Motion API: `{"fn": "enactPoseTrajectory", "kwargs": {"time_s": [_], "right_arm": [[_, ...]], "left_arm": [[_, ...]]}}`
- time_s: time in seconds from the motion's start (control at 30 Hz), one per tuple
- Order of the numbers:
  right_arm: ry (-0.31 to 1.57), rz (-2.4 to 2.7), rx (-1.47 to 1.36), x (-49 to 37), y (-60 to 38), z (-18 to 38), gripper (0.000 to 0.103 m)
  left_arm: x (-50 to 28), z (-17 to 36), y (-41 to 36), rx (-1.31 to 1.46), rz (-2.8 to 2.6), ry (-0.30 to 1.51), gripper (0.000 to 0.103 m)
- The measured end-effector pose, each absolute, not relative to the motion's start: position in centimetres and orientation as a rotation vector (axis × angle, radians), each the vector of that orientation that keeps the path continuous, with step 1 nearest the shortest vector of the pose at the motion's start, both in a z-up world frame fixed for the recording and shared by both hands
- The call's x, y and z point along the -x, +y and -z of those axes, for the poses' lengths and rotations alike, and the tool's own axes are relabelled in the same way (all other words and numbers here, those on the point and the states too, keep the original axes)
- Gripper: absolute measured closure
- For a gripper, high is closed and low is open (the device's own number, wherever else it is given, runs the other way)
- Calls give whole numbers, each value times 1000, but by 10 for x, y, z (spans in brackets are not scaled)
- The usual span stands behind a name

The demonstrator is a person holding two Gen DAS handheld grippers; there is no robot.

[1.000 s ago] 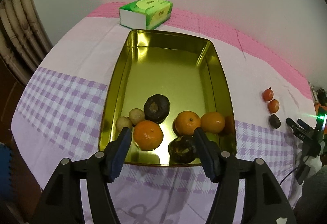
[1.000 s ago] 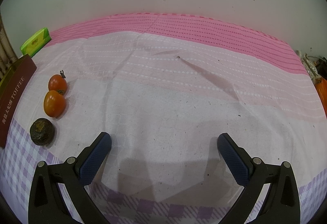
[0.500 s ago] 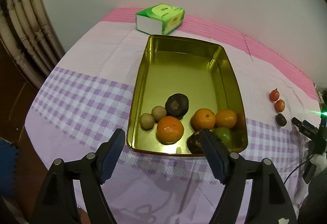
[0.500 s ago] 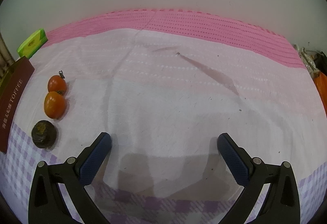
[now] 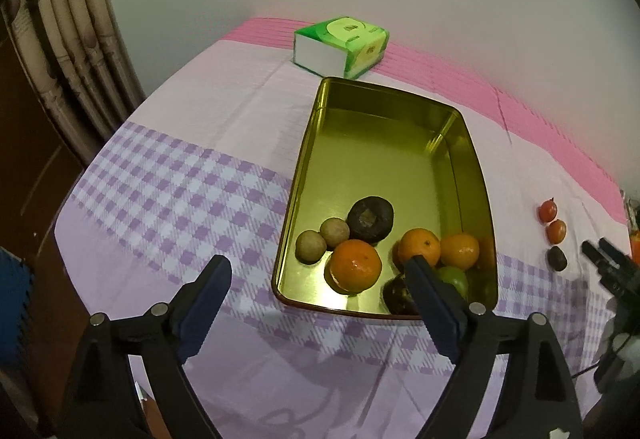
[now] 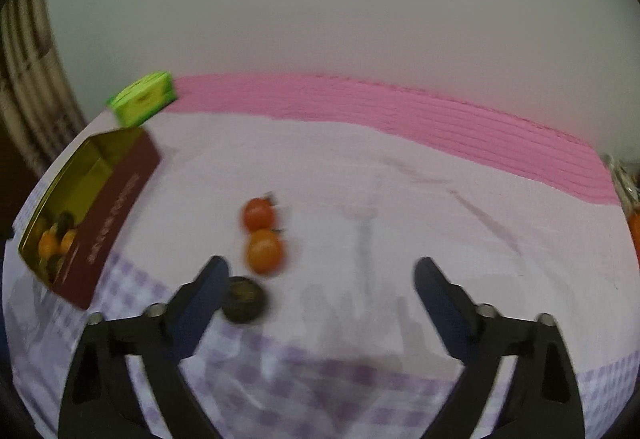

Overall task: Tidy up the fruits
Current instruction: 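Move the right gripper to the remaining dark avocado and close on it, then carry the avocado into the tin tray and open the right gripper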

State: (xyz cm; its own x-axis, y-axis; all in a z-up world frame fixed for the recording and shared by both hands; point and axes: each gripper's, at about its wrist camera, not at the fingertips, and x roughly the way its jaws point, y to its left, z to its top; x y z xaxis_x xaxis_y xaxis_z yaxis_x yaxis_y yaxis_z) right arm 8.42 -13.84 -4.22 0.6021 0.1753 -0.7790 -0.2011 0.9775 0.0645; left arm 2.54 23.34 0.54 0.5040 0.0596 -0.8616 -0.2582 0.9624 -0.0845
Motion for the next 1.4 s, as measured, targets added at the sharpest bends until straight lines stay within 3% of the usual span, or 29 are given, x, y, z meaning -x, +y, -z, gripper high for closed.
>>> {"fn": "enactPoseTrajectory", "kwargs": {"time_s": [0.13, 0.5, 0.73, 1.4], "right_arm": [[970, -274, 27, -83, -120, 58, 43], [1015, -305, 49, -89, -98, 80, 46], [1029, -300, 44, -91, -92, 85, 65], [1017, -280, 119, -90, -82, 86, 65]], "left_arm": [[-26, -4, 237, 224, -208, 1029, 16], [-28, 0, 243, 235, -234, 1045, 15], [-29, 4, 246, 242, -248, 1060, 15], [-29, 8, 247, 246, -246, 1076, 15]]}}
